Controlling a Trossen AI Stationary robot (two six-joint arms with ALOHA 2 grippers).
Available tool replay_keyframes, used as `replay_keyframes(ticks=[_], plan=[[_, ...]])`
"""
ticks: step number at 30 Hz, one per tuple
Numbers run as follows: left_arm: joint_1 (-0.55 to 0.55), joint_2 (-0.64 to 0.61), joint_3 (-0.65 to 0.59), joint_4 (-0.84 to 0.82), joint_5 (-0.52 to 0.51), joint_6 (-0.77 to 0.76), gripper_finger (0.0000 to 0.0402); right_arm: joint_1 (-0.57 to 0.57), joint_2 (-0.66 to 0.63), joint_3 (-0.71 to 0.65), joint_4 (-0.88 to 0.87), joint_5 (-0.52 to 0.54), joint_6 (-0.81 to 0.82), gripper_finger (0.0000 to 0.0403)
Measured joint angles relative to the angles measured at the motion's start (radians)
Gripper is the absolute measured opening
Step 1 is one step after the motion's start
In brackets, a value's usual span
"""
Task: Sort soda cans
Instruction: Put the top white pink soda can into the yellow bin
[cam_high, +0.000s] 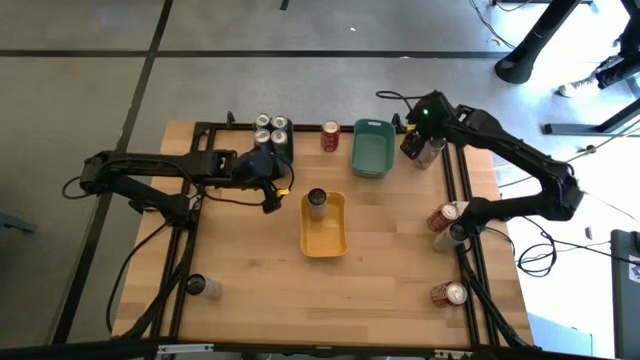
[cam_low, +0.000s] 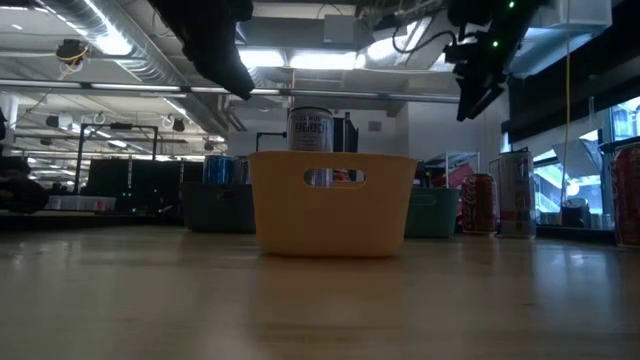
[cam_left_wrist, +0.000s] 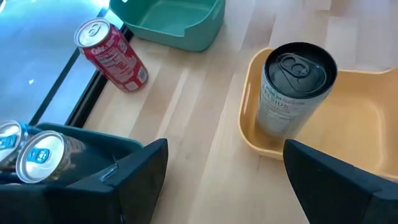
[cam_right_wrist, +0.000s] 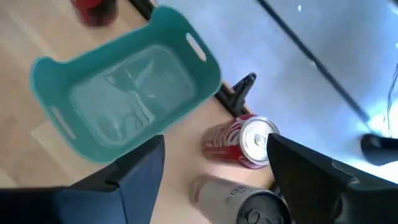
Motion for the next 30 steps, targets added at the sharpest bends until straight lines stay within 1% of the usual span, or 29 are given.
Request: replay_keyframes(ticks=[3,6,8,9,11,15,19,20,23,25,26,30], plan=[[0.001,0.000,0.000,0.006,0.000,0.021,0.0306,-0.051,0.041,0.000,-0.005,-0.006,0.000,0.0311],[0.005,0.001,0.000,0.006,0.000,0.028,0.0306,-0.100,0.094,0.000,-0.012,-0.006,0.004,0.0355],[0.011,0.001,0.000,0.005,0.000,0.025,0.0306,-0.129,0.124,0.000,-0.028,0.001,0.035,0.0385],[0.013,0.001,0.000,0.005,0.000,0.023,0.0306,-0.140,0.137,0.000,-0.035,0.011,0.044,0.0392],[0.013,0.001,0.000,0.004,0.000,0.019,0.0306,-0.155,0.153,0.000,-0.058,0.021,0.046,0.0389],[0.013,0.001,0.000,0.004,0.000,0.017,0.0306,-0.158,0.157,0.000,-0.112,0.025,0.044,0.0360],[0.013,0.001,0.000,0.004,0.000,0.017,0.0306,-0.157,0.157,0.000,-0.155,0.020,0.043,0.0344],[0.013,0.001,0.000,0.004,0.000,0.016,0.0306,-0.157,0.157,0.000,-0.157,0.031,0.044,0.0342],[0.013,0.001,0.000,0.004,0.000,0.014,0.0306,-0.157,0.157,0.000,-0.157,0.119,0.069,0.0336],[0.012,0.001,0.000,0.004,0.000,0.010,0.0306,-0.161,0.158,0.000,-0.157,0.150,0.088,0.0335],[0.011,0.001,0.000,0.004,0.000,0.007,0.0306,-0.168,0.160,0.000,-0.157,0.149,0.099,0.0335],[0.011,0.001,0.000,0.004,0.000,-0.004,0.0306,-0.206,0.173,0.000,-0.177,0.088,0.153,0.0335]])
